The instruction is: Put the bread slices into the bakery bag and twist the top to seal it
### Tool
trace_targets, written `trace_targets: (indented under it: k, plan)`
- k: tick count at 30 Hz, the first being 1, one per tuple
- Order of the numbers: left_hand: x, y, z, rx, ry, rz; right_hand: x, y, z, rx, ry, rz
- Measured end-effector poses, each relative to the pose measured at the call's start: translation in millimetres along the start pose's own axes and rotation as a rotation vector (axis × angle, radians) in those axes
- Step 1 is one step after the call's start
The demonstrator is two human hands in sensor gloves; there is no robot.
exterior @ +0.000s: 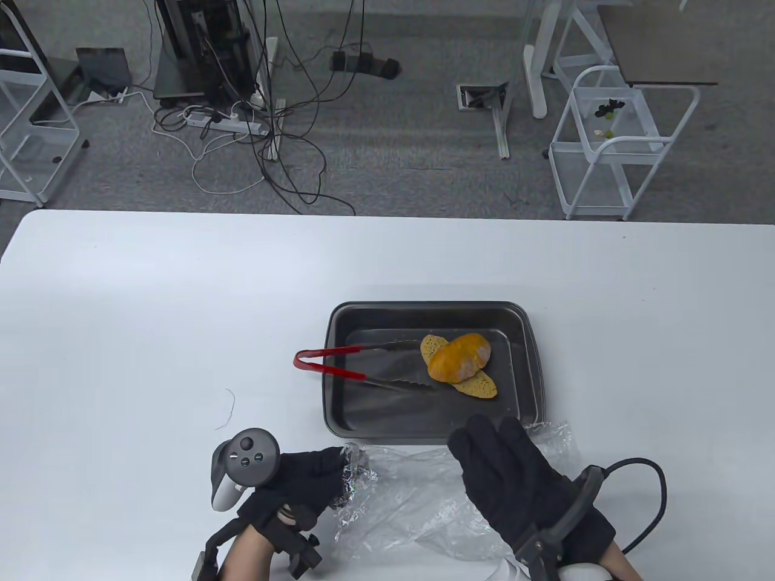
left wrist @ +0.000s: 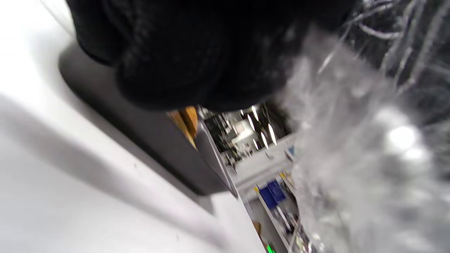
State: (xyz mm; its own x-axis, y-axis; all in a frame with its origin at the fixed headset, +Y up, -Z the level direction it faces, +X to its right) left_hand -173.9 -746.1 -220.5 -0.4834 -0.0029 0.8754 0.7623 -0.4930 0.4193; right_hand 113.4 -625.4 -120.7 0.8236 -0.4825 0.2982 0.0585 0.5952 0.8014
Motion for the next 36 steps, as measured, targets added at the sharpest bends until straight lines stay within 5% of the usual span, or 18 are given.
trace_targets:
  k: [2, 7, 10, 11, 15, 21, 27, 29, 36]
  plan:
    - [7.3, -10.4, 2.7, -0.013, -0.012, 0.111, 1.5, 0.7, 0.1, 0.023, 0.046, -0.057]
    - [28.2, -30.7, 14.0, 0.016, 0.001, 0.318, -0.1, -16.5, -3.3, 0.071, -0.04, 0.128]
    - [44.2, -40.6, 22.0, -0.044, -0.006, 0.518, -7.8, -19.0, -11.2, -0.002, -0.245, 0.21]
    - [48.0, -41.8, 24.3, -0.05, 0.0, 0.556, -12.0, -13.1, -13.0, -0.099, -0.333, 0.151]
    - [53.6, -41.5, 29.7, -0.081, 0.016, 0.611, -24.5, 1.6, -7.1, -0.353, -0.417, -0.094]
    - [55.8, -40.6, 35.1, -0.117, 0.005, 0.618, -41.3, -7.0, 23.9, -0.667, -0.634, 0.085]
    - [65.5, -36.6, 46.5, -0.198, -0.027, 0.699, -42.1, -45.4, 56.4, -0.974, -0.881, 0.159]
    - [65.2, -31.4, 51.6, -0.258, -0.039, 0.7, -40.4, -63.5, 55.8, -0.989, -1.017, 0.151]
    - [60.6, -14.8, 65.2, -0.423, -0.023, 0.675, -38.0, -98.6, 24.3, -0.836, -1.149, 0.177]
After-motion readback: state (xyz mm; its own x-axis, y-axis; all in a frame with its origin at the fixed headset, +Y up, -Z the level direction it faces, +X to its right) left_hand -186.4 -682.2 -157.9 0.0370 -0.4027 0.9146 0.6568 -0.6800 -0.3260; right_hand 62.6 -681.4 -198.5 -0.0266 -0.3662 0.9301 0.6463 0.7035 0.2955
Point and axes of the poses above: the tracker on the back of each hand, its own z axis roughly to the thumb side, its own x axis roughly from the fingertips to the wrist, y = z × x, the point moved 2 cm from there along -x, roughly from the wrist to the fingertips, and after that the axes turned 6 degrees about -z, right-handed, at the moved point
